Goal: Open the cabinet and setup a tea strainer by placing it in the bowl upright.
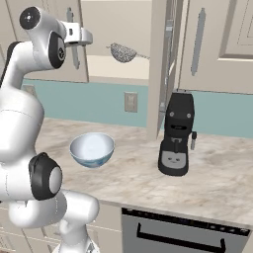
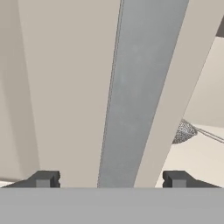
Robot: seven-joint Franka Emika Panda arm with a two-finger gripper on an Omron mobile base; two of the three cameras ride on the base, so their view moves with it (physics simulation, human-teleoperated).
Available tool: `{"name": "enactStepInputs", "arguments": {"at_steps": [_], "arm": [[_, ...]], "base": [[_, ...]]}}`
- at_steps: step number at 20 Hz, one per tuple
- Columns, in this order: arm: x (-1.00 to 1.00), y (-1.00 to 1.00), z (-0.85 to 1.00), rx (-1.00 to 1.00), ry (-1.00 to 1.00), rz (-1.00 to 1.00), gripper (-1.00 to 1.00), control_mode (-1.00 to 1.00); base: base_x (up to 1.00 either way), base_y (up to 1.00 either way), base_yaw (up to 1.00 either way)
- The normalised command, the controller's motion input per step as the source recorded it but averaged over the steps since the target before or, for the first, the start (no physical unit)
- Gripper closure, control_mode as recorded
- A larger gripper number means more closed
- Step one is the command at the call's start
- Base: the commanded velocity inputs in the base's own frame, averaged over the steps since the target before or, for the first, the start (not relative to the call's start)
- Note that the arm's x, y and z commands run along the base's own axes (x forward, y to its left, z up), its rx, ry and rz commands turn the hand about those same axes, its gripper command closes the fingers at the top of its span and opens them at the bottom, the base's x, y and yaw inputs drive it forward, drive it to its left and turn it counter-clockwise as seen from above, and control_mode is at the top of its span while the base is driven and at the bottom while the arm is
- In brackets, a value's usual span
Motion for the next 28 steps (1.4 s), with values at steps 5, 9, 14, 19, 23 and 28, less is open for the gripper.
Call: {"name": "enactStepInputs", "arguments": {"at_steps": [5, 9, 14, 19, 23, 28], "arm": [[0.02, 0.0, 0.0, 0.0, -0.04, 0.0, 1.0, -1.0], [0.02, -0.07, -0.03, 0.0, -0.02, 0.0, 1.0, -1.0], [0.0, -0.12, -0.01, 0.0, -0.07, -0.14, 1.0, -1.0], [0.0, -0.04, 0.0, 0.0, -0.11, -0.31, 1.0, -1.0], [-0.01, 0.03, 0.0, -0.01, -0.01, -0.3, 1.0, -1.0], [0.0, 0.04, 0.0, 0.0, 0.01, -0.18, 1.0, -1.0]], "base": [[0.0, 0.0, 0.0], [0.0, 0.0, 0.0], [0.0, 0.0, 0.0], [0.0, 0.0, 0.0], [0.0, 0.0, 0.0], [0.0, 0.0, 0.0]]}}
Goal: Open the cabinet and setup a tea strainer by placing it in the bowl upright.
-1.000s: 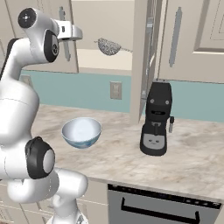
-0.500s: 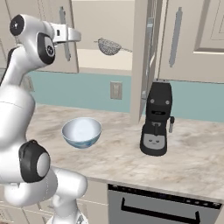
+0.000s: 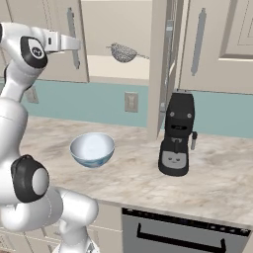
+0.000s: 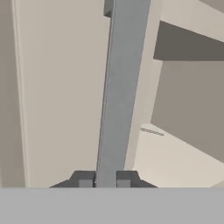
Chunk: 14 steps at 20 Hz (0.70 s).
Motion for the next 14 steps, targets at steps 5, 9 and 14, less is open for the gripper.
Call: {"name": "enactStepInputs", "arguments": {"at_steps": [5, 9, 14], "arm": [[-0.15, 0.09, 0.0, 0.01, 0.01, -0.06, 1.0, -1.0], [-0.24, 0.0, 0.0, 0.14, 0.06, 0.02, 1.0, -1.0], [-0.33, 0.24, 0.0, 0.08, 0.07, 0.0, 1.0, -1.0]], "base": [[0.0, 0.0, 0.0], [0.0, 0.0, 0.0], [0.0, 0.0, 0.0]]}}
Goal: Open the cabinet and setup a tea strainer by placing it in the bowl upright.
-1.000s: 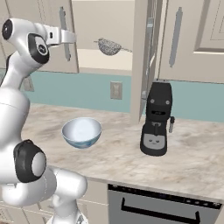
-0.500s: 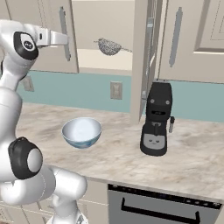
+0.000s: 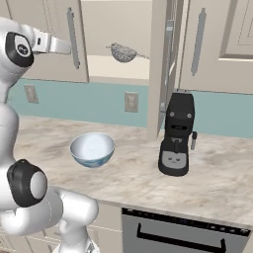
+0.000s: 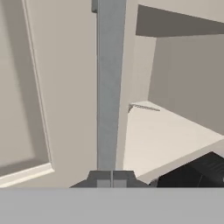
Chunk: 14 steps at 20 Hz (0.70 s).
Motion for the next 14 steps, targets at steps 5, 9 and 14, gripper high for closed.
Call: {"name": "enactStepInputs", "arguments": {"at_steps": [5, 9, 14], "arm": [[-0.47, 0.47, 0.0, 0.02, 0.05, 0.0, 1.0, -1.0], [-0.33, 0.24, 0.0, 0.02, 0.04, 0.01, 1.0, -1.0], [0.0, -0.11, 0.0, 0.06, 0.0, 0.0, 1.0, -1.0]], "base": [[0.0, 0.0, 0.0], [0.0, 0.0, 0.0], [0.0, 0.0, 0.0]]}}
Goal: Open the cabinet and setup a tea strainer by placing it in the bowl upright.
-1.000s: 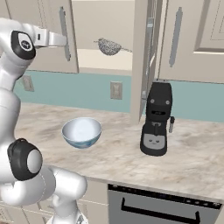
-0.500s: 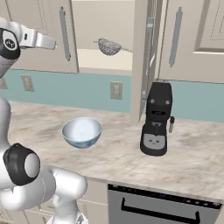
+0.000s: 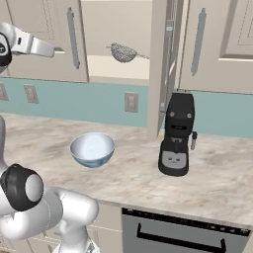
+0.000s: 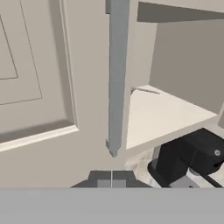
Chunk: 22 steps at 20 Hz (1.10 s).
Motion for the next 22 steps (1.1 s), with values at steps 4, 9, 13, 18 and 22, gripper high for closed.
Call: {"name": "enactStepInputs", "arguments": {"at_steps": [4, 9, 13, 18, 22], "arm": [[0.0, -0.06, 0.0, 0.01, 0.03, 0.0, 1.0, -1.0], [0.05, -0.6, -0.02, 0.11, 0.04, 0.02, -1.0, -1.0], [0.08, -0.76, 0.0, 0.38, 0.2, 0.0, -1.0, -1.0], [0.07, -0.75, 0.0, 0.62, 0.23, 0.0, -1.0, -1.0], [-0.13, -0.33, 0.0, 0.55, 0.07, -0.01, -1.0, -1.0]], "base": [[0.0, 0.0, 0.0], [0.0, 0.0, 0.0], [0.0, 0.0, 0.0], [0.0, 0.0, 0.0], [0.0, 0.0, 0.0]]}}
